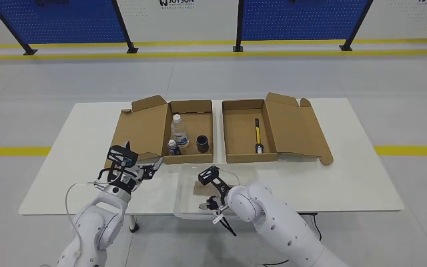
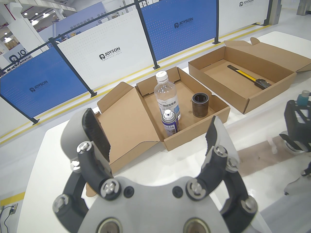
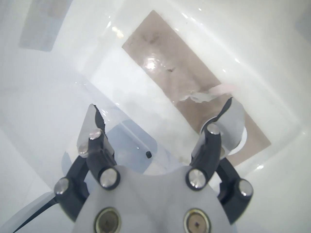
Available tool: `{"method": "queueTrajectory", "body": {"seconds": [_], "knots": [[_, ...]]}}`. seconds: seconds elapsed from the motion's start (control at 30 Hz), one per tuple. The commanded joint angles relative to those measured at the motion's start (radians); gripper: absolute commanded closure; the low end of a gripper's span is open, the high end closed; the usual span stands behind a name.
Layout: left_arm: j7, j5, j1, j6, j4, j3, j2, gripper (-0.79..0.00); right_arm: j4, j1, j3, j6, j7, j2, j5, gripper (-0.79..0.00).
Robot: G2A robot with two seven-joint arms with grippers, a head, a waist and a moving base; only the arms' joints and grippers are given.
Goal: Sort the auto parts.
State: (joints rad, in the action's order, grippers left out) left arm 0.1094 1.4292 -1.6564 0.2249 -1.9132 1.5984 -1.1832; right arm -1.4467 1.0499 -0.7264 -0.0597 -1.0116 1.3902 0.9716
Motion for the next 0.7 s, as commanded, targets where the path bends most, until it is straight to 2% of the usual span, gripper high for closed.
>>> {"method": "queueTrajectory", "body": {"seconds": [0.0,0.2,0.33,0.47,0.5,0.53,0.57,0.67], "knots": [[0.000,0.000,0.000,0.000,0.000,0.000,0.000,-0.785,-0.005,-0.004,0.014,0.002,0.000,0.006,-0.006,-0.770],[0.000,0.000,0.000,0.000,0.000,0.000,0.000,-0.785,-0.032,-0.018,0.006,-0.018,-0.005,0.009,0.007,-0.751],[0.000,0.000,0.000,0.000,0.000,0.000,0.000,-0.785,-0.056,-0.023,-0.026,-0.044,-0.054,-0.007,0.125,-0.748],[0.000,0.000,0.000,0.000,0.000,0.000,0.000,-0.785,-0.095,-0.004,-0.067,-0.045,-0.113,-0.025,0.198,-0.619],[0.000,0.000,0.000,0.000,0.000,0.000,0.000,-0.785,-0.103,0.000,-0.076,-0.042,-0.124,-0.028,0.211,-0.554],[0.000,0.000,0.000,0.000,0.000,0.000,0.000,-0.785,-0.111,0.005,-0.084,-0.040,-0.133,-0.031,0.219,-0.431],[0.000,0.000,0.000,0.000,0.000,0.000,0.000,-0.785,-0.118,0.010,-0.092,-0.038,-0.140,-0.033,0.223,-0.385],[0.000,0.000,0.000,0.000,0.000,0.000,0.000,-0.785,-0.133,0.021,-0.104,-0.046,-0.159,-0.037,0.248,-0.354]]}}
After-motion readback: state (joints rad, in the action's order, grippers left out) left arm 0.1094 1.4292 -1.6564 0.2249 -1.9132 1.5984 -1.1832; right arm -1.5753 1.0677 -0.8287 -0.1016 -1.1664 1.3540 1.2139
